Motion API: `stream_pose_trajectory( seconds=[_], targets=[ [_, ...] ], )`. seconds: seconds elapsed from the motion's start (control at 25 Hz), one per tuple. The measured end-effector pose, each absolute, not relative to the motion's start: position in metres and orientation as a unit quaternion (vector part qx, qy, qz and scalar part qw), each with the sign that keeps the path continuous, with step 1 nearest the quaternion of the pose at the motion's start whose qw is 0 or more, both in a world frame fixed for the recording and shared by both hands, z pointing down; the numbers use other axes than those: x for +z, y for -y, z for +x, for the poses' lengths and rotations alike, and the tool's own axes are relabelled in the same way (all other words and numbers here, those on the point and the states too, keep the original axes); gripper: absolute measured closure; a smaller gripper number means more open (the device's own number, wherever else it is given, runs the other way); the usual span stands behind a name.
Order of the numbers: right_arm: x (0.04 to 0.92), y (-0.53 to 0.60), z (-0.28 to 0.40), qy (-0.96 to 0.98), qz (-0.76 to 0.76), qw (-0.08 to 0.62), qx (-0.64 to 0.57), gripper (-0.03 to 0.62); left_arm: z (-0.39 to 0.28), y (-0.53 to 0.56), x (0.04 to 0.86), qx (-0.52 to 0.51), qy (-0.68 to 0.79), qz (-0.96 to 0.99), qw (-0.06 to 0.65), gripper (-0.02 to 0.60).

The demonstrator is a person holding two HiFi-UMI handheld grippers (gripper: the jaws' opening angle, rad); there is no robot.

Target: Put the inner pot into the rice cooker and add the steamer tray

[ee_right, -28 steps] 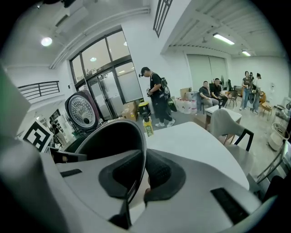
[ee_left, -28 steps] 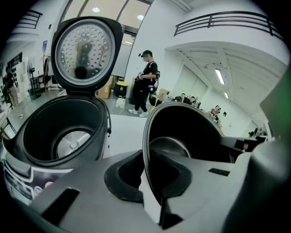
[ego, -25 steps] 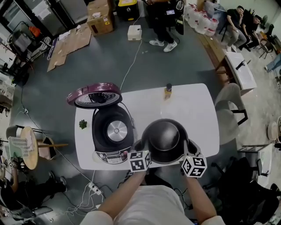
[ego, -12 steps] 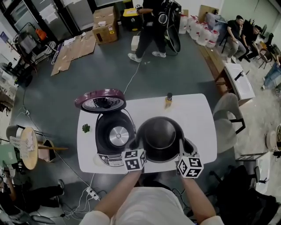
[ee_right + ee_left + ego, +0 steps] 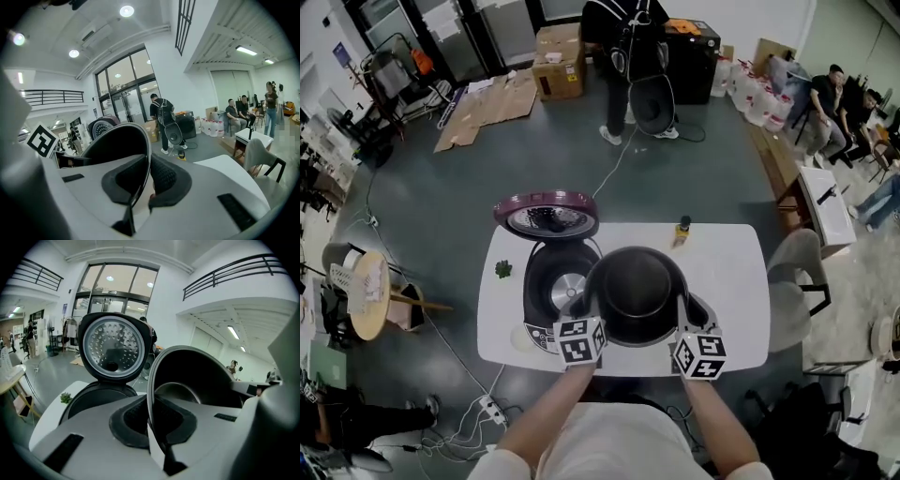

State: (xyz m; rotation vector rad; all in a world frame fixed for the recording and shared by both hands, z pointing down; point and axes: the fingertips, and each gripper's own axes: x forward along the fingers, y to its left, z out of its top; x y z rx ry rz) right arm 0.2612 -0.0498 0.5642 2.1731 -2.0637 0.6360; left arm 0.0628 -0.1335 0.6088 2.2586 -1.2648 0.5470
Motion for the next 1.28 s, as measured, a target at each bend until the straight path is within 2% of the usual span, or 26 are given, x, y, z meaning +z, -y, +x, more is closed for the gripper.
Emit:
stream_pose_trajectory(
  seconds=[0.64,1.28],
  targets=[
    [0.561,0.106,0.156,0.722,0.657,0.056,0.209,0.545,-0.051,0.165,0.601,0.205,0.511,0.799,0.242,0.549],
    [0.592,0.144,0.091,0.735,0.631,0.087,0.231,0.541,-0.115,0.190,0.636,0.246,0.504,0.789,0.250,0.537]
  ],
)
